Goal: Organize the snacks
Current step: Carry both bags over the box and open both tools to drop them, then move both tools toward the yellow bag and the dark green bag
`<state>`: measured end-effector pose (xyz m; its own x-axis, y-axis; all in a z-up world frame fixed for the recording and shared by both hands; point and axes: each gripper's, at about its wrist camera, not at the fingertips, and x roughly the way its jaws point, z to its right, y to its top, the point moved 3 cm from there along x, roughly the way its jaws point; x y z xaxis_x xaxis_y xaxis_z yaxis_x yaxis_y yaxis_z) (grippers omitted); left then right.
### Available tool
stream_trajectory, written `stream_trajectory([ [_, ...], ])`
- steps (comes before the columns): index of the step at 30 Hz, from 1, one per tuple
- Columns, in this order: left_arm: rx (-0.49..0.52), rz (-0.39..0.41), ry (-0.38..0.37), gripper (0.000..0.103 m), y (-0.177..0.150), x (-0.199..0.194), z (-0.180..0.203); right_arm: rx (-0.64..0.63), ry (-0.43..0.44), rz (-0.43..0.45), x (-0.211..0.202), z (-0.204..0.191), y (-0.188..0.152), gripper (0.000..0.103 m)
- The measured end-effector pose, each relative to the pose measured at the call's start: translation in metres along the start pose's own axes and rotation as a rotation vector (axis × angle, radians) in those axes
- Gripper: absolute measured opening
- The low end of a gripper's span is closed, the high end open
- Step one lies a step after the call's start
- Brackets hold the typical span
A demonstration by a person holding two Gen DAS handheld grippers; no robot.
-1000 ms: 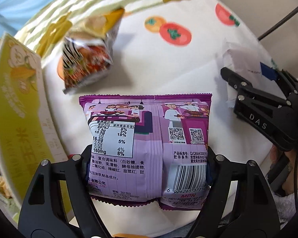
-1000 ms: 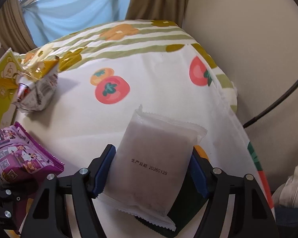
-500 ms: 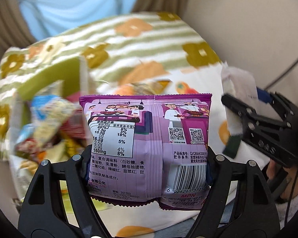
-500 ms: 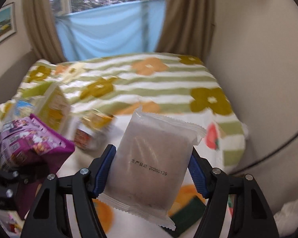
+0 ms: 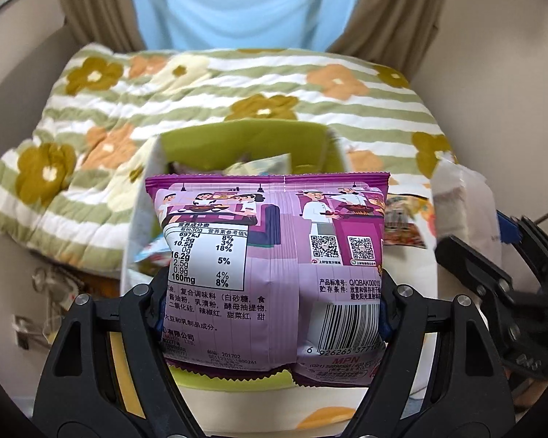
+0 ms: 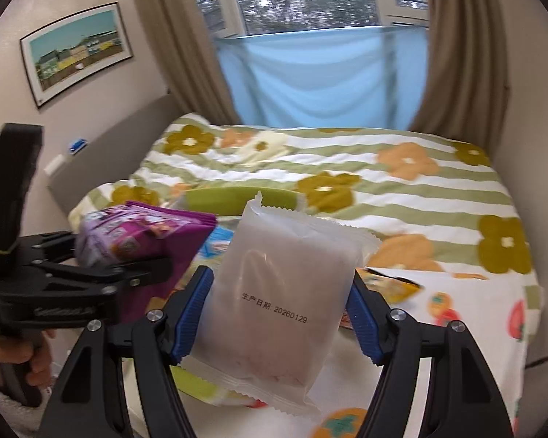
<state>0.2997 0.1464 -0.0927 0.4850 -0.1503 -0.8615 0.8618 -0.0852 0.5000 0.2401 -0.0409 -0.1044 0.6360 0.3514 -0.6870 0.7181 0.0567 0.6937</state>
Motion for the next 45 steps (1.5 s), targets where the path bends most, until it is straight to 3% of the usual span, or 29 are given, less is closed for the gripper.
stream_trajectory([
  [7, -0.018, -0.064, -0.058, 0.08, 0.01, 0.044, -0.039, 0.009, -0.009, -0.035, 0.028, -0.037, -0.001, 0.066],
  [9, -0.004, -0.065, -0.061, 0.096, 0.009, 0.046, -0.042, 0.018, -0.022, -0.052, 0.038, -0.042, -0.005, 0.066],
  [11, -0.002, -0.046, -0.064, 0.102, 0.01, 0.046, -0.048, 0.027, -0.035, -0.064, 0.043, -0.044, -0.008, 0.066],
  [18, -0.067, -0.025, -0.144, 0.102, -0.002, 0.031, -0.078, 0.074, -0.09, -0.096, 0.051, -0.049, -0.024, 0.066],
  [23, -0.061, 0.008, -0.093, 0.102, -0.011, 0.025, -0.087, 0.096, -0.105, -0.106, 0.052, -0.052, -0.035, 0.066],
  [29, -0.066, 0.031, -0.072, 0.102, -0.018, 0.018, -0.089, 0.089, -0.041, -0.136, 0.068, -0.06, -0.038, 0.068],
  [31, -0.07, 0.035, -0.05, 0.102, -0.021, 0.017, -0.09, 0.087, -0.016, -0.149, 0.073, -0.061, -0.039, 0.076],
  [32, -0.072, 0.035, -0.04, 0.102, -0.024, 0.017, -0.091, 0.08, -0.019, -0.139, 0.072, -0.061, -0.041, 0.089],
  [33, -0.074, 0.032, -0.032, 0.102, -0.028, 0.018, -0.092, 0.072, -0.018, -0.129, 0.07, -0.06, -0.044, 0.095],
  [39, -0.079, 0.01, -0.022, 0.102, -0.044, 0.021, -0.093, 0.066, -0.032, -0.152, 0.067, -0.056, -0.06, 0.096],
  [45, -0.06, 0.044, -0.024, 0.102, -0.05, 0.002, -0.085, 0.048, -0.045, -0.106, 0.048, -0.061, -0.057, 0.096],
])
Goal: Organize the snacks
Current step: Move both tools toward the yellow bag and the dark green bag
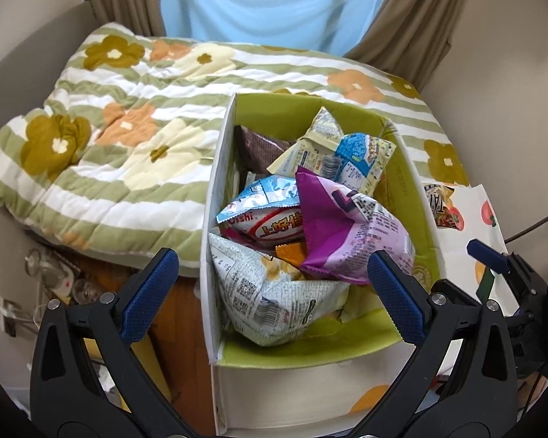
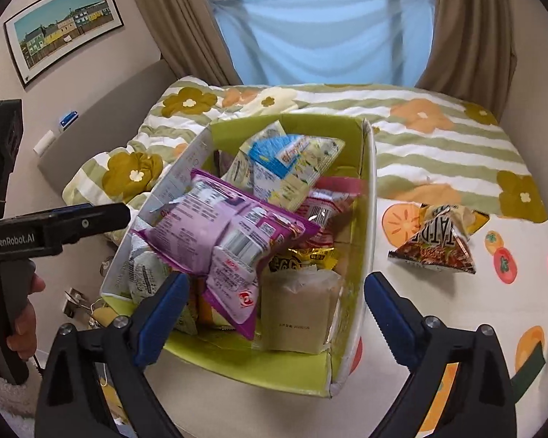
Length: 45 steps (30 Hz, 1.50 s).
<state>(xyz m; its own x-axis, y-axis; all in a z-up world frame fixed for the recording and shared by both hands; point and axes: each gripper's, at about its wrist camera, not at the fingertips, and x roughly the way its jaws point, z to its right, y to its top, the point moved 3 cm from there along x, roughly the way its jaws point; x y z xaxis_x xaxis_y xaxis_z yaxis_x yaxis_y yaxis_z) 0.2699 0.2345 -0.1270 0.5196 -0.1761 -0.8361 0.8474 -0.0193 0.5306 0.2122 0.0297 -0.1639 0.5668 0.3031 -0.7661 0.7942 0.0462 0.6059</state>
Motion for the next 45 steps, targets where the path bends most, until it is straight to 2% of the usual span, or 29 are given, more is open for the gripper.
stream_trajectory([
  [7, 0.056, 0.069, -0.027, 0.102, 0.001, -0.025, 0.016, 0.017, -0.032, 0.073, -0.026, 0.0, 0.0, 0.096],
  [11, 0.116, 0.089, -0.066, 0.102, 0.004, -0.03, 0.036, 0.074, -0.092, 0.112, -0.044, 0.015, -0.006, 0.096],
  [14, 0.148, 0.09, -0.105, 0.102, 0.007, -0.032, 0.056, 0.116, -0.158, 0.132, -0.059, 0.031, -0.013, 0.103],
  [22, 0.283, 0.068, -0.208, 0.102, 0.016, -0.017, 0.148, 0.258, -0.302, 0.171, -0.11, 0.101, -0.035, 0.103],
  [26, 0.341, 0.034, -0.245, 0.102, 0.023, 0.0, 0.204, 0.312, -0.378, 0.158, -0.132, 0.139, -0.047, 0.103],
  [31, 0.388, -0.043, -0.263, 0.102, 0.033, 0.041, 0.264, 0.378, -0.438, 0.133, -0.153, 0.188, -0.064, 0.103],
  [37, 0.43, -0.135, -0.229, 0.102, 0.037, 0.095, 0.319, 0.488, -0.487, 0.106, -0.16, 0.241, -0.085, 0.103],
  [45, 0.494, -0.275, -0.145, 0.102, 0.029, 0.176, 0.362, 0.624, -0.48, 0.007, -0.131, 0.292, -0.119, 0.103],
])
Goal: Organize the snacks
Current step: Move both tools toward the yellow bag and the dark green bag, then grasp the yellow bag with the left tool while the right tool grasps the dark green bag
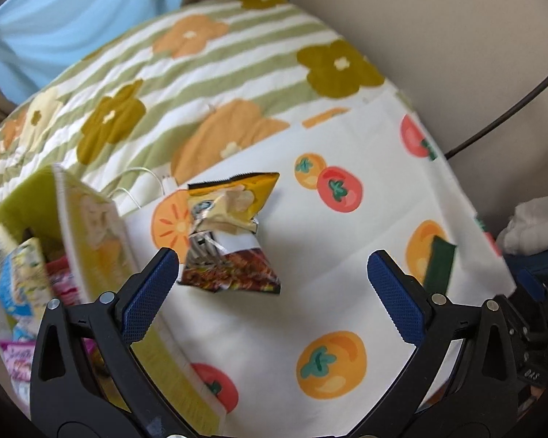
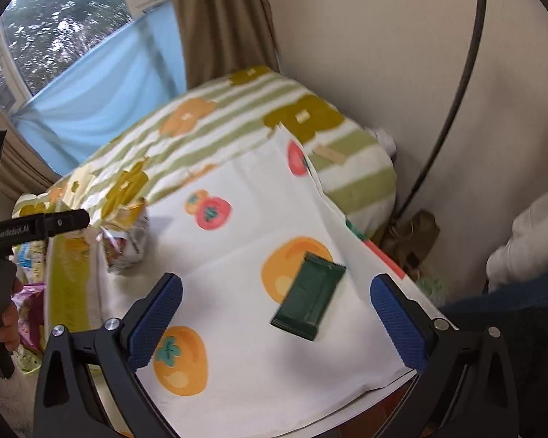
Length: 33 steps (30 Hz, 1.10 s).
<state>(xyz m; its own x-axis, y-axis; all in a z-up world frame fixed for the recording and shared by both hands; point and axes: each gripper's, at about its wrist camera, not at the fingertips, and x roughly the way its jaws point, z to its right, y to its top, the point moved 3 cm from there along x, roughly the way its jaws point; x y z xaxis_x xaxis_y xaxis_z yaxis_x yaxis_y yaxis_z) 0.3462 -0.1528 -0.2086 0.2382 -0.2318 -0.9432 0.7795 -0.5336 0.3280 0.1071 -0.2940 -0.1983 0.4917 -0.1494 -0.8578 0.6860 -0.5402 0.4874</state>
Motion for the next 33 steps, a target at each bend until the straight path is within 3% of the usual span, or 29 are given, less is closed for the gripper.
stream_trajectory([
  [5, 0.005, -0.087, 0.031, 0.102, 0.01, 0.046, -0.001, 0.054, -0.024, -0.055, 0.035, 0.014, -0.011, 0.103],
  [16, 0.026, -0.184, 0.118, 0.099, 0.019, 0.101, -0.02, 0.114, -0.097, -0.111, 0.081, 0.023, -0.031, 0.103],
  [19, 0.018, -0.205, 0.125, 0.086, 0.018, 0.111, -0.027, 0.121, -0.102, -0.116, 0.09, 0.022, -0.033, 0.103],
  [22, 0.017, -0.22, 0.125, 0.063, 0.017, 0.117, -0.031, 0.121, -0.116, -0.114, 0.095, 0.021, -0.033, 0.103],
  [27, 0.021, -0.196, 0.105, 0.053, 0.015, 0.114, -0.032, 0.119, -0.136, -0.11, 0.1, 0.02, -0.034, 0.095],
  [33, 0.041, -0.188, 0.07, 0.053, 0.01, 0.108, -0.022, 0.117, -0.162, -0.116, 0.107, 0.021, -0.037, 0.086],
])
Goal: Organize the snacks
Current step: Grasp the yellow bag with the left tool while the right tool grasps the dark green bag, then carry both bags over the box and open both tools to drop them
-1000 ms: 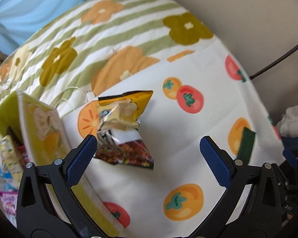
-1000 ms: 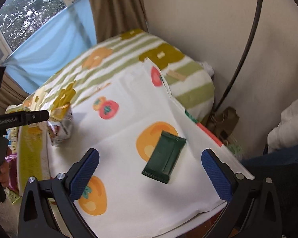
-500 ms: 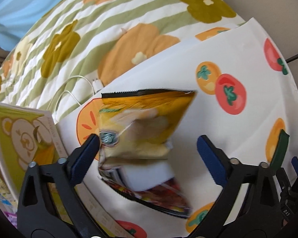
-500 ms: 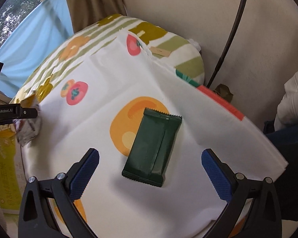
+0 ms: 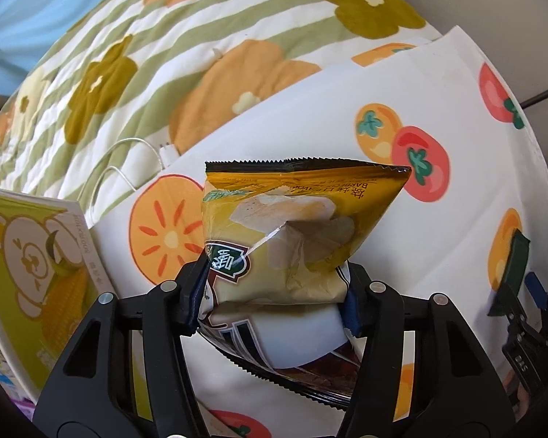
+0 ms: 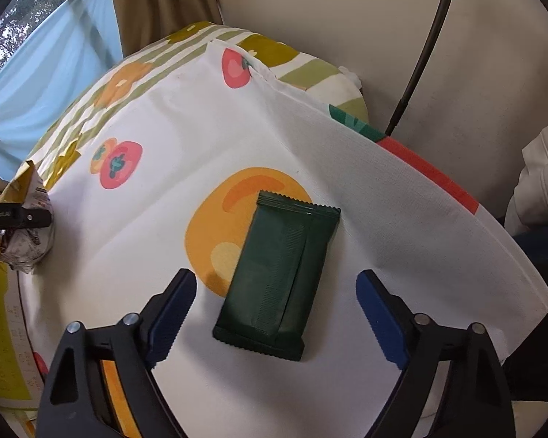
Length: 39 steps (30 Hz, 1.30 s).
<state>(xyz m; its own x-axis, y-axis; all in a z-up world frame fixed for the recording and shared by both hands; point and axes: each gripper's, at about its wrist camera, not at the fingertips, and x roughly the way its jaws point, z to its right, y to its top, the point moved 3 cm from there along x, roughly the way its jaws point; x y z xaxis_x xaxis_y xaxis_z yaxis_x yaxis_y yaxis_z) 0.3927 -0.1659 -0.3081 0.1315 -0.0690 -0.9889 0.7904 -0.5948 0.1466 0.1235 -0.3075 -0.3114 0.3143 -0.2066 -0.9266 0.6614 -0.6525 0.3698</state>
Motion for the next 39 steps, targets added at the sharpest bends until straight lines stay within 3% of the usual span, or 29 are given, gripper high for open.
stream_trajectory([
  [5, 0.009, 0.014, -0.016, 0.053, -0.004, -0.009, 0.005, -0.033, -0.028, 0.018, 0.004, -0.003, 0.002, 0.083],
  [10, -0.001, 0.033, -0.031, 0.053, -0.01, -0.023, 0.008, -0.1, -0.056, 0.046, 0.006, -0.011, 0.004, 0.062],
  [11, -0.003, 0.038, -0.034, 0.053, -0.011, -0.026, 0.009, -0.106, -0.05, 0.054, 0.005, -0.012, 0.004, 0.05],
  [12, -0.007, 0.043, -0.037, 0.053, -0.013, -0.029, 0.01, -0.116, -0.048, 0.057, 0.005, -0.013, 0.005, 0.048],
  [17, -0.03, 0.075, -0.054, 0.053, -0.019, -0.047, 0.011, -0.121, -0.015, 0.057, 0.001, -0.01, 0.01, 0.046],
  [24, -0.1, 0.176, -0.076, 0.053, -0.03, -0.1, -0.002, -0.195, 0.043, 0.131, -0.035, -0.023, 0.036, 0.045],
  [32, -0.243, 0.345, -0.059, 0.053, -0.046, -0.184, -0.039, -0.381, 0.223, 0.214, -0.094, -0.073, 0.081, 0.045],
  [39, -0.43, 0.455, -0.006, 0.053, -0.087, -0.237, -0.106, -0.624, 0.447, 0.257, -0.143, -0.158, 0.095, 0.045],
])
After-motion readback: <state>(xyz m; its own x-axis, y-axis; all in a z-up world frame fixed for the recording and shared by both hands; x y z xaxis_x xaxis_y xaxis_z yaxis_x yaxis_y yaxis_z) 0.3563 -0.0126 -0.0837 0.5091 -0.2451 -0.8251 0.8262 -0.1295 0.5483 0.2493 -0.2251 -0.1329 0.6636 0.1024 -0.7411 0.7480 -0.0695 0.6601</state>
